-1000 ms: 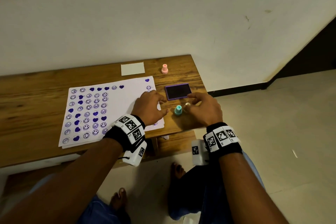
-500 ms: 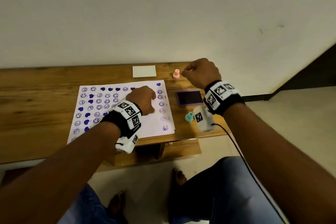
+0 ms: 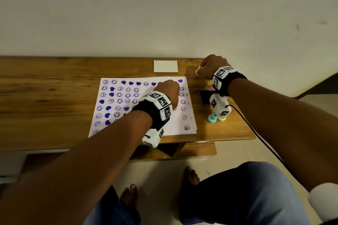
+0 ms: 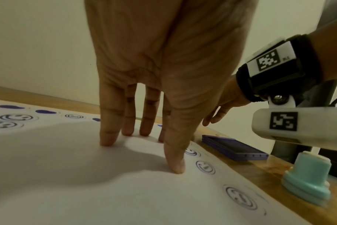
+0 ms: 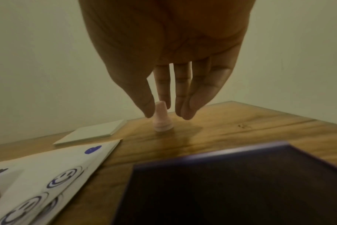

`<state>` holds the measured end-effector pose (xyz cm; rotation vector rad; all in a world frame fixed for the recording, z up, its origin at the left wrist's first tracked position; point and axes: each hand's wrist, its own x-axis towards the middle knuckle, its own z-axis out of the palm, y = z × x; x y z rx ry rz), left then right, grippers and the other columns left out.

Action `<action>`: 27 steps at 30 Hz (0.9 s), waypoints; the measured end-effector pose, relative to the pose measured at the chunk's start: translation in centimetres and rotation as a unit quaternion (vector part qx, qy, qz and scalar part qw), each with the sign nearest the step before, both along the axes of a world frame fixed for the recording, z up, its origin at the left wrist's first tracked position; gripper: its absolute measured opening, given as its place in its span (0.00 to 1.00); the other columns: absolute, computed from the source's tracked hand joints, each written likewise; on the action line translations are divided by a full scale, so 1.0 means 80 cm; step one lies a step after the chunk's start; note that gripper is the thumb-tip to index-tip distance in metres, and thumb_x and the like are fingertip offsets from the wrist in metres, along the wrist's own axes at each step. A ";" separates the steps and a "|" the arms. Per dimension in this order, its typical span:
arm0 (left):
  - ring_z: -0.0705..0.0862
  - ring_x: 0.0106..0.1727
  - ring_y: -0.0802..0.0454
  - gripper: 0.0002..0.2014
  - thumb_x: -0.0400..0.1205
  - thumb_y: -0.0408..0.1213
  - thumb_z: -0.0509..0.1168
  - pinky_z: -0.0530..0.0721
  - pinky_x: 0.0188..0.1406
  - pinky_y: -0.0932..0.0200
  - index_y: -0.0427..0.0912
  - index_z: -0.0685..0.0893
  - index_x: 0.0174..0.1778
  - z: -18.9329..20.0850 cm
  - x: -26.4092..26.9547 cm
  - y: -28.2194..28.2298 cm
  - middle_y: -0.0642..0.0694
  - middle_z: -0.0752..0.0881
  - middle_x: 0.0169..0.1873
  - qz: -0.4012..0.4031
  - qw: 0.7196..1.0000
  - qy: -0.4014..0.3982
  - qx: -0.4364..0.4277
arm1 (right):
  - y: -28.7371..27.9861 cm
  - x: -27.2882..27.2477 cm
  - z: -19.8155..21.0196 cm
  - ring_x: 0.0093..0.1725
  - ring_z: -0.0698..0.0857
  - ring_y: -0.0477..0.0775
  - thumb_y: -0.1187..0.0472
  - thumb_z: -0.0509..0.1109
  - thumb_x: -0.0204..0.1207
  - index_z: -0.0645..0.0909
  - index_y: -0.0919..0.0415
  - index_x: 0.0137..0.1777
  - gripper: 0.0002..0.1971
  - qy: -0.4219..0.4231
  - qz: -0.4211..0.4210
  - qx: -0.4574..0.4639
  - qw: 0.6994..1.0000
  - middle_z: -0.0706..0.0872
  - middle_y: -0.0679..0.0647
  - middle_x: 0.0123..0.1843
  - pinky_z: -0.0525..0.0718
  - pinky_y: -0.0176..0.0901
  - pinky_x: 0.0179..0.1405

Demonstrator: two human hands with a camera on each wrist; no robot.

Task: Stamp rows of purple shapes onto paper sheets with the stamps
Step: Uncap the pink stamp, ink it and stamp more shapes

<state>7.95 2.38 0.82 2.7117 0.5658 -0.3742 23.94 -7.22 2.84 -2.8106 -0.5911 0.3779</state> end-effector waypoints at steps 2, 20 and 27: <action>0.85 0.59 0.39 0.25 0.67 0.37 0.82 0.85 0.59 0.47 0.39 0.85 0.60 -0.002 0.001 0.000 0.42 0.85 0.58 -0.002 1.000 0.000 0.003 | -0.002 -0.002 0.005 0.44 0.89 0.60 0.48 0.77 0.66 0.91 0.55 0.48 0.14 -0.001 -0.003 0.004 1.000 0.92 0.55 0.47 0.86 0.44 0.44; 0.80 0.66 0.44 0.18 0.77 0.47 0.70 0.80 0.61 0.49 0.50 0.83 0.62 0.044 -0.037 -0.003 0.47 0.83 0.64 0.003 0.995 -0.095 0.035 | -0.077 -0.090 0.089 0.38 0.87 0.56 0.52 0.75 0.64 0.89 0.59 0.36 0.10 -0.017 0.016 0.168 0.985 0.90 0.55 0.35 0.72 0.37 0.29; 0.86 0.53 0.53 0.16 0.76 0.44 0.74 0.80 0.50 0.61 0.48 0.86 0.59 0.078 -0.080 -0.041 0.51 0.88 0.54 0.030 0.966 -0.228 -0.117 | -0.111 -0.131 0.102 0.33 0.87 0.49 0.55 0.75 0.64 0.90 0.63 0.33 0.11 0.020 -0.026 0.284 0.958 0.90 0.51 0.30 0.84 0.42 0.36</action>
